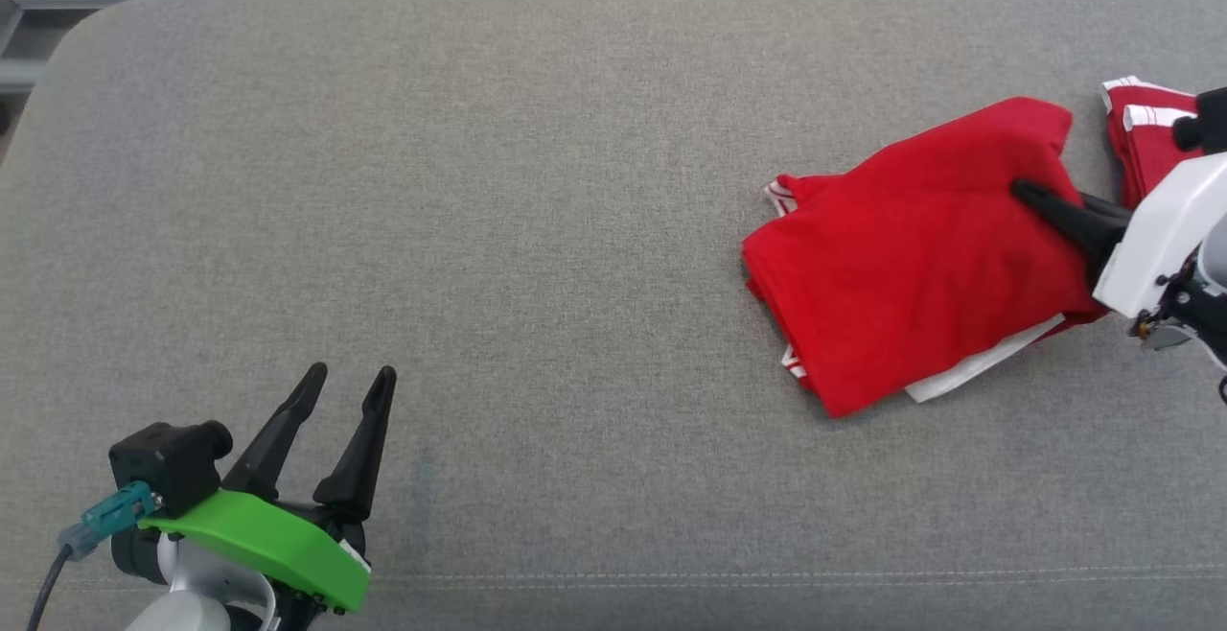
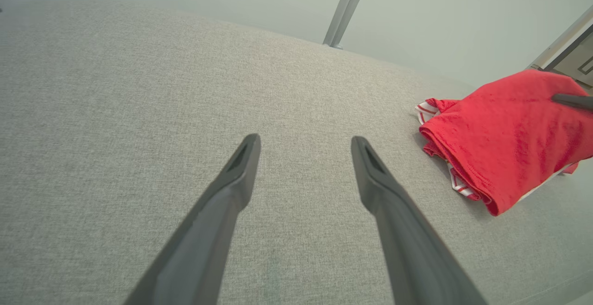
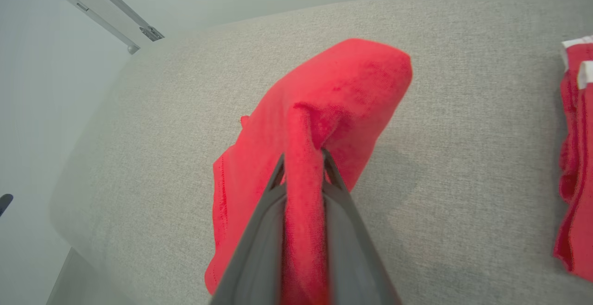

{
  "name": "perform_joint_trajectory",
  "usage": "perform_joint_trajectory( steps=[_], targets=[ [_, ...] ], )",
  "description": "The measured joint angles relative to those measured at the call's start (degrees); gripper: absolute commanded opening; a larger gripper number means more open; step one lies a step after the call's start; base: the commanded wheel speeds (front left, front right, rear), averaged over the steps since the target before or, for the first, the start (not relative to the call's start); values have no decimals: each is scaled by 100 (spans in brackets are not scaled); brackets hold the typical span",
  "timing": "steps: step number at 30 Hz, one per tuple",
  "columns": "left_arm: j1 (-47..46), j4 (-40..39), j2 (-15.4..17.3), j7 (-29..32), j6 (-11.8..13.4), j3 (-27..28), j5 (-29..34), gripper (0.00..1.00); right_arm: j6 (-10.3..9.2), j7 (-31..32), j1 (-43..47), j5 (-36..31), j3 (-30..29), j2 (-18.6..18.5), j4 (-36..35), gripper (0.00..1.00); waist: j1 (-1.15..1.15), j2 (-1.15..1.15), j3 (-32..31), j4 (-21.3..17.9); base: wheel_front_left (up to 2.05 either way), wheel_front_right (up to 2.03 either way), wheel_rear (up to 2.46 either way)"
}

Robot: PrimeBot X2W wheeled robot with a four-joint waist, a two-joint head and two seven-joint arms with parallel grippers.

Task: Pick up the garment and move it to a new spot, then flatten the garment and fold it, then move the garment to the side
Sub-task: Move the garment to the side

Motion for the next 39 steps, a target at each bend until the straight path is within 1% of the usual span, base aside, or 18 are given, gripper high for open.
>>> perform_joint_trajectory(
  steps=[1, 3, 6, 8, 10, 14, 17, 22, 28, 29, 30, 31, 32, 34, 36, 39],
  targets=[
    [-1, -27, 27, 1, 0, 3, 3, 100, -8, 27, -9, 7, -48, -70, 34, 0, 0, 0, 45, -15, 0, 0, 0],
    [-2, -81, 77, 19, 0, 29, 31, 100, -136, 63, -86, 4, -111, -209, 64, 0, 0, 0, 144, -46, 0, 0, 0],
    [-7, -149, 134, 52, 1, 82, 40, 100, -219, 101, -331, -47, -201, -380, 119, 0, 0, 0, 303, -100, 0, 0, 0],
    [-26, -196, 145, 64, 1, 100, 42, 100, -271, 149, -518, -129, -257, -465, 158, 0, 0, 0, 414, -141, 0, 0, 0],
    [-60, -244, 144, 112, 1, 93, 46, 100, -381, 168, -686, -177, -323, -528, 196, 0, 0, 0, 525, -184, 0, 0, 0],
    [-241, -319, 142, 186, 1, 75, 93, 100, -514, 210, -948, -283, -427, -709, 296, 0, 0, 0, 750, -267, 0, 0, 0],
    [-360, -374, 141, 211, 1, 77, 107, 100, -660, 236, -1089, -319, -508, -838, 402, 0, 0, 0, 912, -316, 0, 0, 0],
    [-492, -430, 138, 250, 2, 80, 213, 100, -850, 270, -1184, -436, -539, -985, 636, 0, 0, 0, 1149, -371, 0, 0, 0],
    [-569, -468, 136, 250, 2, 110, 252, 100, -912, 343, -1201, -647, -495, -1173, 898, 0, 0, 0, 1326, -386, 0, 0, 0],
    [-569, -470, 132, 252, 2, 113, 252, 100, -949, 333, -1201, -667, -509, -1209, 956, 11, 0, 0, 1355, -385, 0, 0, 0],
    [-569, -472, 130, 250, 2, 121, 252, 100, -967, 286, -1202, -687, -532, -1233, 1025, 27, 0, 0, 1383, -382, 0, 0, 0],
    [-569, -471, 129, 250, 2, 134, 252, 100, -1000, 232, -1210, -738, -539, -1260, 1103, 36, 0, 0, 1410, -379, 0, 0, 0],
    [-569, -464, 127, 250, 2, 146, 252, 100, -1033, 151, -1216, -868, -532, -1288, 1183, 100, 0, 0, 1434, -377, 0, 0, 0],
    [-569, -445, 120, 246, 11, 164, 252, 100, -1114, -107, -1222, -1059, -557, -1315, 1402, 100, 0, 0, 1467, -373, 0, 0, 0],
    [-569, -434, 109, 243, 16, 177, 252, 100, -1148, -210, -1213, -1195, -536, -1336, 1603, 100, 0, 0, 1483, -371, 0, 0, 0],
    [-570, -376, 73, 201, 16, 200, 252, 100, -1165, -370, -1105, -1250, -482, -1211, 1866, 100, 0, 0, 1461, -373, 0, 0, 0]
  ],
)
